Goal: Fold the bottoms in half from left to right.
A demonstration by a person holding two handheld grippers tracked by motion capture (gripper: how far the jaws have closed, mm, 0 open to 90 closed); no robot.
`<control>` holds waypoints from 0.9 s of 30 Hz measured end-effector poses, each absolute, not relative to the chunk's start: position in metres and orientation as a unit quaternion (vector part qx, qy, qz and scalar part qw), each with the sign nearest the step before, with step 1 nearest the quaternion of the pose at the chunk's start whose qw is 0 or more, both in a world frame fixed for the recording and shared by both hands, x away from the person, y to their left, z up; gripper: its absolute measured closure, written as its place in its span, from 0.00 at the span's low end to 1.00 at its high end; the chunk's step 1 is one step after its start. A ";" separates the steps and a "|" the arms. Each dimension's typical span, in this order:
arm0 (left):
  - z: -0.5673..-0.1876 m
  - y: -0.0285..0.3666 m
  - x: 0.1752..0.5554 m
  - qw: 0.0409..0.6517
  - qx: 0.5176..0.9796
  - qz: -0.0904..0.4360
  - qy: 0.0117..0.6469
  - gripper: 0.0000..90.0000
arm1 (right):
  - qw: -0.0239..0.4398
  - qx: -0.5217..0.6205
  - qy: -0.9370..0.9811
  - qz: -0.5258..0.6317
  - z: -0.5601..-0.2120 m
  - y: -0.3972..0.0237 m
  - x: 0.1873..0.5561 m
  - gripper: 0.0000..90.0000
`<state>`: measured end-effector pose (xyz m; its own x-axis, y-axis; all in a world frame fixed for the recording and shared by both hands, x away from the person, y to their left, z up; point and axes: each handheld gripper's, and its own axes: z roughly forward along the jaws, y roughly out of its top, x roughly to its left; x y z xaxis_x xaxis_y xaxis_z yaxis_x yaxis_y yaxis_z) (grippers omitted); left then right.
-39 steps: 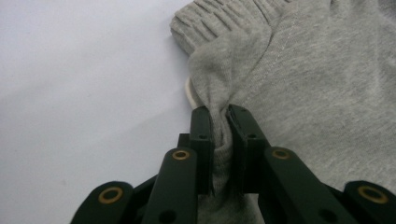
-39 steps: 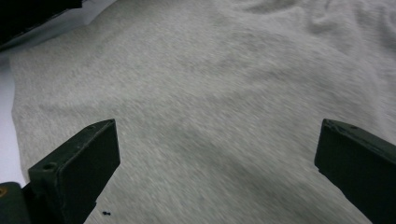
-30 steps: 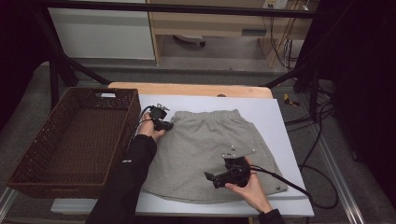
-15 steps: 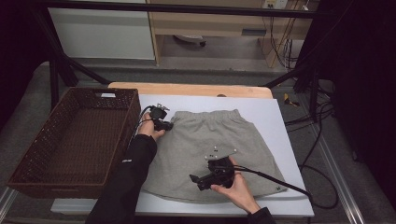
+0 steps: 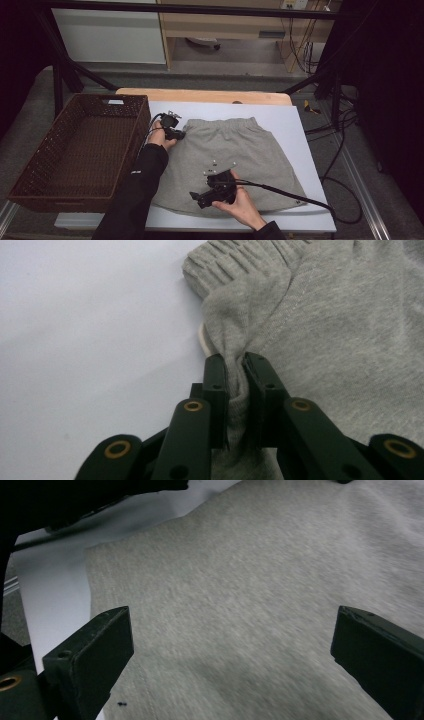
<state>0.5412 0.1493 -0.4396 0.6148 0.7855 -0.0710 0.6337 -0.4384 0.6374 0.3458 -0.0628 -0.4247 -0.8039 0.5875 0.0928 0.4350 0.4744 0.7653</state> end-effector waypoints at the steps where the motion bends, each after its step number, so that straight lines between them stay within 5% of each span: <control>1: -0.440 0.149 0.541 0.320 0.840 0.119 0.422 0.89 | 0.090 0.297 0.853 0.420 -0.425 -0.061 0.346 0.05; 27: -0.440 0.150 0.541 0.322 0.839 0.117 0.423 0.89 | 0.075 0.242 0.887 0.387 -0.434 0.002 0.331 0.06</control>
